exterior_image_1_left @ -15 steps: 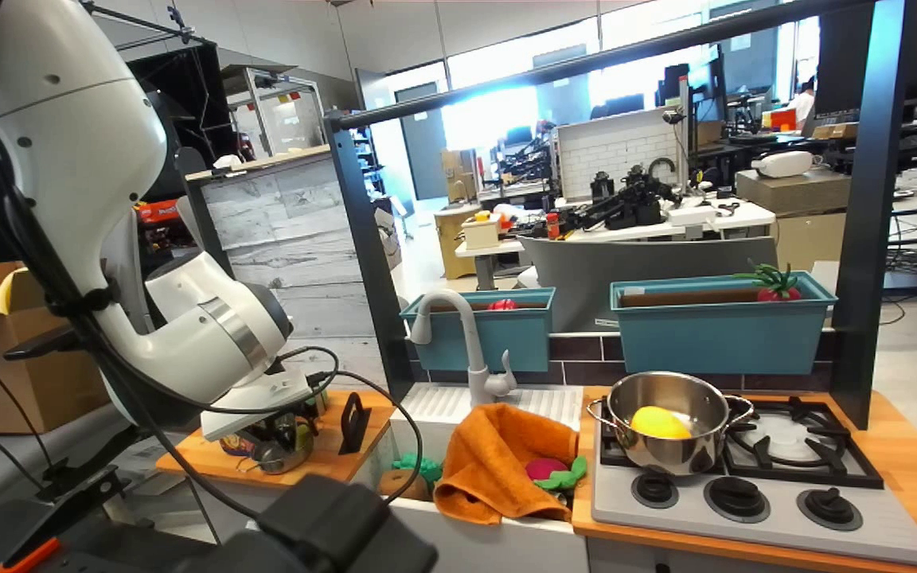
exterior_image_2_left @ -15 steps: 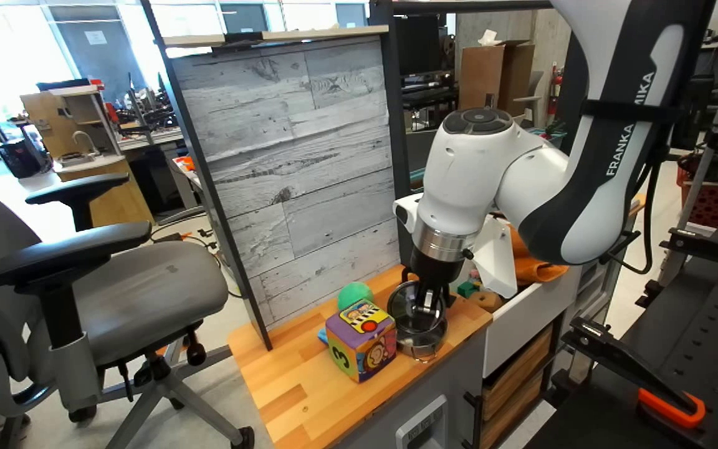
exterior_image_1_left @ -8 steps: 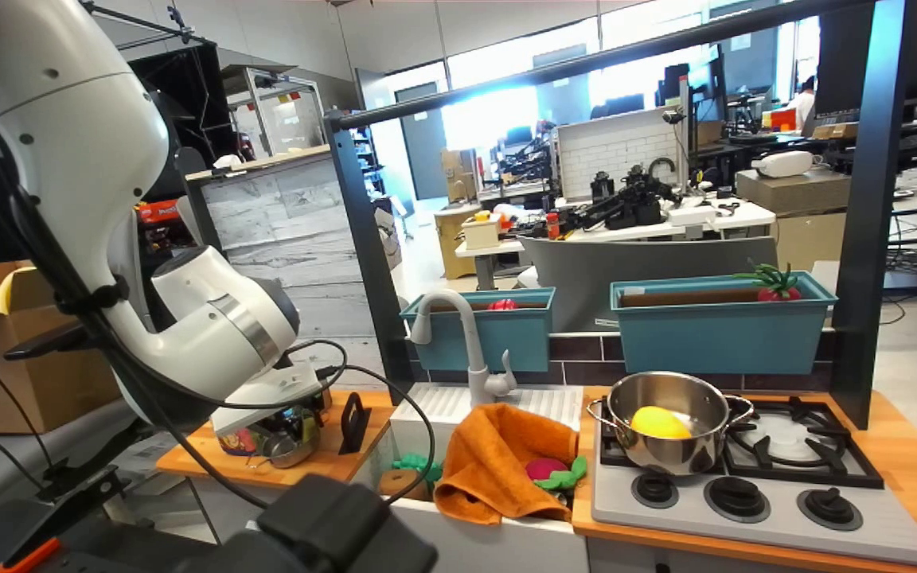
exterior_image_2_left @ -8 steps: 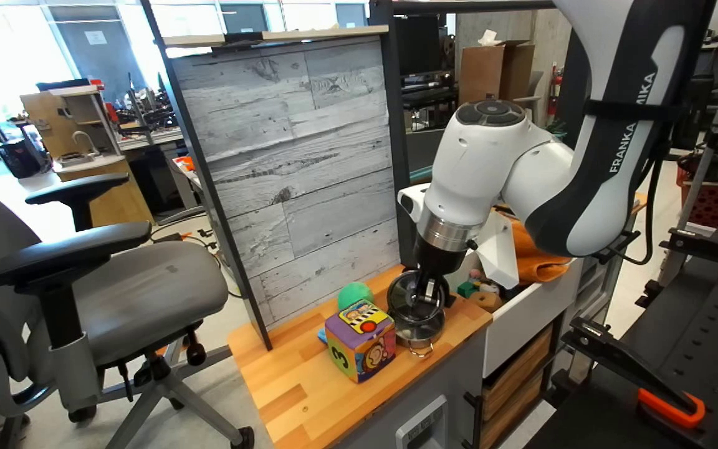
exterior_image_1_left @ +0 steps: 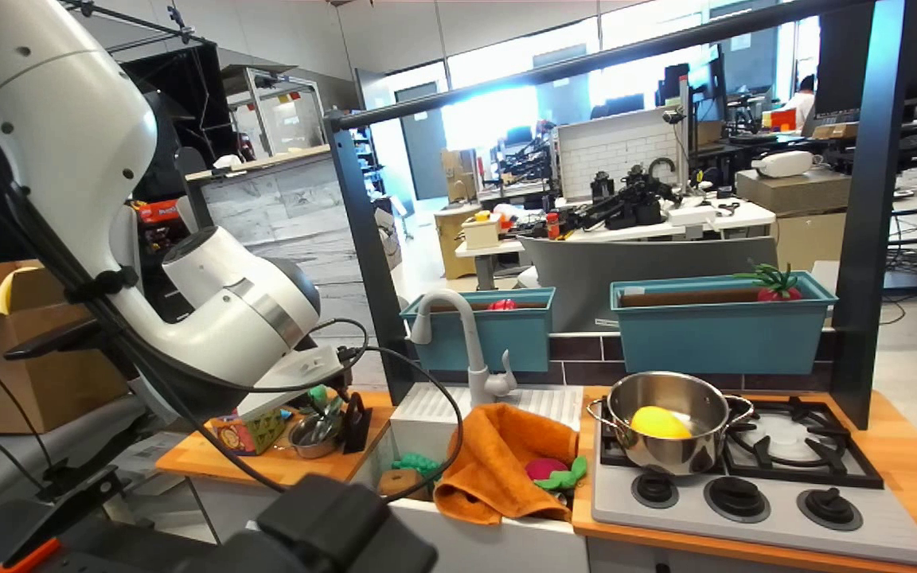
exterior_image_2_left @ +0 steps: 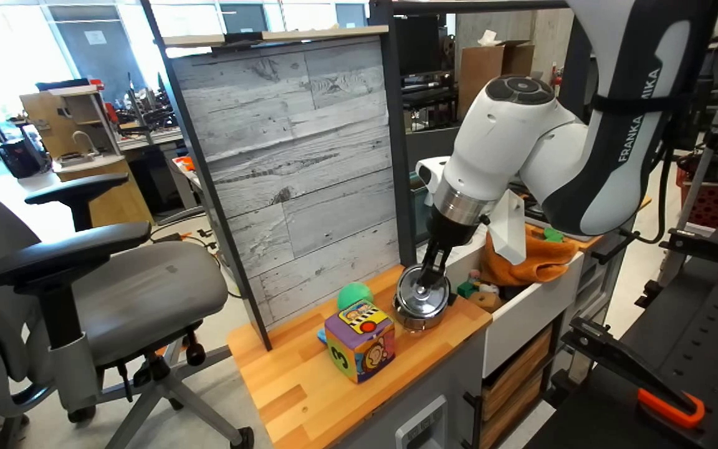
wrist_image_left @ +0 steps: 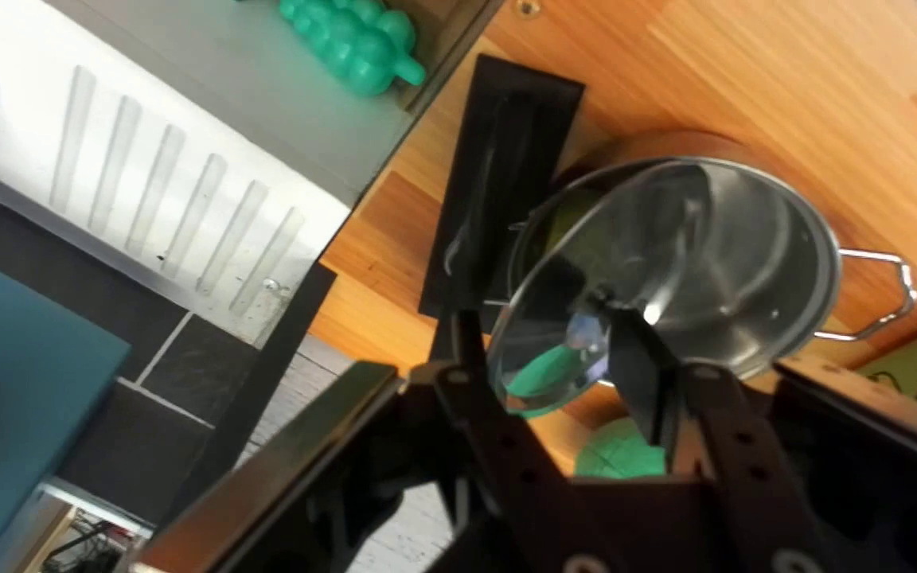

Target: Remove the silver lid from the silver pot.

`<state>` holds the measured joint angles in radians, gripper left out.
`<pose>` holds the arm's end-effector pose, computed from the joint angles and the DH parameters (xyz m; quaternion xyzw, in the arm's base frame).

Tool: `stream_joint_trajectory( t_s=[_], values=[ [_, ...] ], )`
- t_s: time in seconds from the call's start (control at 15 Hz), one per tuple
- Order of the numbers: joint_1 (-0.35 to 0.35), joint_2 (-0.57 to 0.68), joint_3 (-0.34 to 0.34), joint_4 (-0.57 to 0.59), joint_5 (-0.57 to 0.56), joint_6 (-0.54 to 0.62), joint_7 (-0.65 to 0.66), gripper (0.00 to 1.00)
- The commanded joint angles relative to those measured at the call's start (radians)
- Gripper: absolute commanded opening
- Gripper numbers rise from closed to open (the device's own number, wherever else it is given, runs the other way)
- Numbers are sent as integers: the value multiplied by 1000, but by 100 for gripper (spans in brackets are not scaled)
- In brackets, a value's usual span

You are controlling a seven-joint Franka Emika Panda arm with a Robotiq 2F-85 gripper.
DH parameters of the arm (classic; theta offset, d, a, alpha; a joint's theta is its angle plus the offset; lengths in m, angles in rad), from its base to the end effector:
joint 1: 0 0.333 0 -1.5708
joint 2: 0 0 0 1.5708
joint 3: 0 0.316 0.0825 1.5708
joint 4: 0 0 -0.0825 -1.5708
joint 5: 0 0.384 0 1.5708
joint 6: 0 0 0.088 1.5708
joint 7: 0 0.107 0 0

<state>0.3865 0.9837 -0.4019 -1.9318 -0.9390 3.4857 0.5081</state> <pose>0.5642 0.0876 0.0362 0.9150 0.3346 0.2188 0.0545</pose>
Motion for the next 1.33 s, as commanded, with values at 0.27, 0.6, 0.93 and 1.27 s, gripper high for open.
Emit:
stream_joint_trajectory(
  t_s=[0.27, 0.6, 0.93, 1.27],
  values=[
    [44, 5, -40, -49, 64, 24, 7, 20],
    [7, -1, 15, -60, 6, -4, -3, 83],
    [49, 25, 8, -38, 22, 10, -12, 100],
    [84, 52, -10, -8, 40, 32, -25, 100]
  ],
)
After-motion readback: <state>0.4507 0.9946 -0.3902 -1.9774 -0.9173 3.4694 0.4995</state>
